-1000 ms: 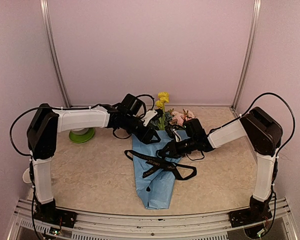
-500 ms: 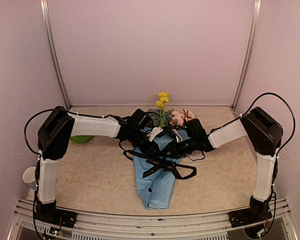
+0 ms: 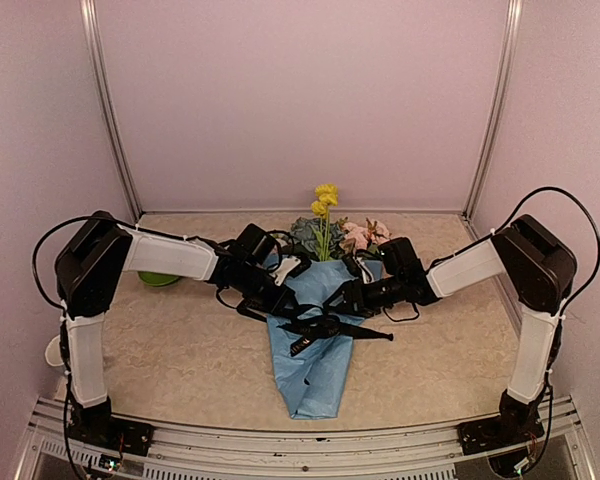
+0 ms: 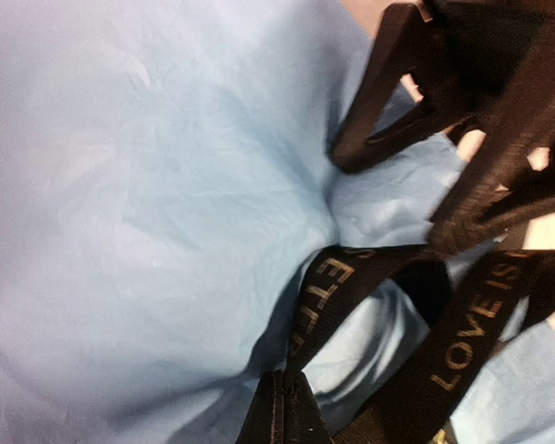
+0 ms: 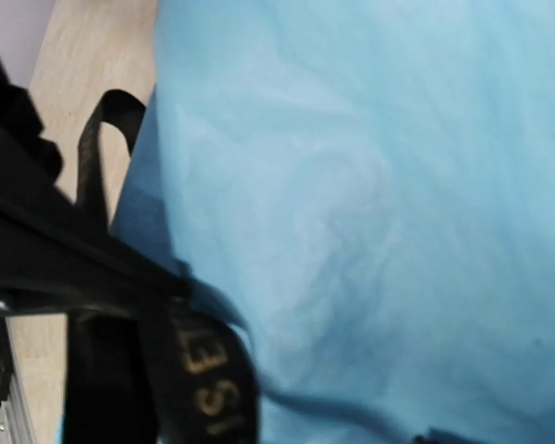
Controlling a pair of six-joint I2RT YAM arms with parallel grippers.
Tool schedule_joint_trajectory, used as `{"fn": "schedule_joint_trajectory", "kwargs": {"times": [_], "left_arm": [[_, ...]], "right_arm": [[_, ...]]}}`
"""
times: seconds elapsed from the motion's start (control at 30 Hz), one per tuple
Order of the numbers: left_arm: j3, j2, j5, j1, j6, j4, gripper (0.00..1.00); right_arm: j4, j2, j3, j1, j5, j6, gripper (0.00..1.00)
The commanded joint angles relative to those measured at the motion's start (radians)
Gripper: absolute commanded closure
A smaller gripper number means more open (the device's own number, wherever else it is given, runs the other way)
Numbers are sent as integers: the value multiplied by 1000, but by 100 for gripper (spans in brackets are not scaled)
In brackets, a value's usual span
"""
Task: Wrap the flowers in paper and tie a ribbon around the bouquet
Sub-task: Cross the ribbon over the folded bouquet.
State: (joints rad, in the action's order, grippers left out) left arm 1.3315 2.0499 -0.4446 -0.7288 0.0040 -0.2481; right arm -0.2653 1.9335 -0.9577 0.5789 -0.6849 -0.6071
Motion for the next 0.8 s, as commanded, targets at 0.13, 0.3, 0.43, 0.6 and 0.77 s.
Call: {"fn": "schedule_joint_trajectory", "kwargs": {"times": [0.13,0.3,0.43,0.6,0.77], "left_arm": [[-94,-155,-72,35,-56,134,100],[-150,-235,-34,45,-47,123,100],[-200,-336,-8,23,-41,146,100],[-215,-488,137,-70,32,158,100],[-183,-581,286,-157,102,149,100]], "right_arm": [[-76,-19,44,-31,-33,-50,38],[-82,-19,54,-37,-38,-57,38],[-73,-9,52,-39,-28,-61,39],[-34,10,39,-39,-13,-51,41],[-8,16,29,-39,-1,-37,41]]}}
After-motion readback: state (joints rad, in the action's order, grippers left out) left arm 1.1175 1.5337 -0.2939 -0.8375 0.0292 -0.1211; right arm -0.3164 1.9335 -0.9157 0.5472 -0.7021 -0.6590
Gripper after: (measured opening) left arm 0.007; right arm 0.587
